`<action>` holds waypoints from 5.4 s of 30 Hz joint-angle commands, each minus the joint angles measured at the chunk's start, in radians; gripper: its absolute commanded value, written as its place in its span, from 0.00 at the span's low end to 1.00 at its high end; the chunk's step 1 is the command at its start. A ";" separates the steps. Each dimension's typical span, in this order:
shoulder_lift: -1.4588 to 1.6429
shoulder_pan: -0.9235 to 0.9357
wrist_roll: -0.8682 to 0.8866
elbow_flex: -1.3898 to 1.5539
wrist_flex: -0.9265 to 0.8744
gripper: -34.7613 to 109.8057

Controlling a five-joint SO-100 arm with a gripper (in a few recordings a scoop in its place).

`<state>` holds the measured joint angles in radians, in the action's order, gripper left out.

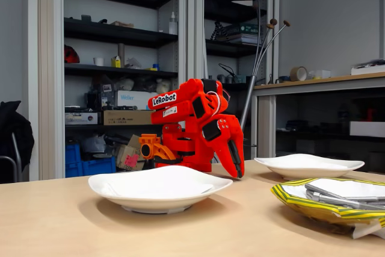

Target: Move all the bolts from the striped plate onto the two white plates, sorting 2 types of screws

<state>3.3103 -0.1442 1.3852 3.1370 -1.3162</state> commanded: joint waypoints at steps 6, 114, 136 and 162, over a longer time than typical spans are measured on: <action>0.025 0.023 0.037 -0.215 -0.129 0.24; -2.562 0.233 -0.566 -2.810 -0.324 0.24; -1.816 0.672 -0.531 -1.695 -0.259 0.24; -1.902 0.502 -0.569 -1.825 -0.161 0.35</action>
<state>1.3698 0.4740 0.7256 1.4082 -1.4496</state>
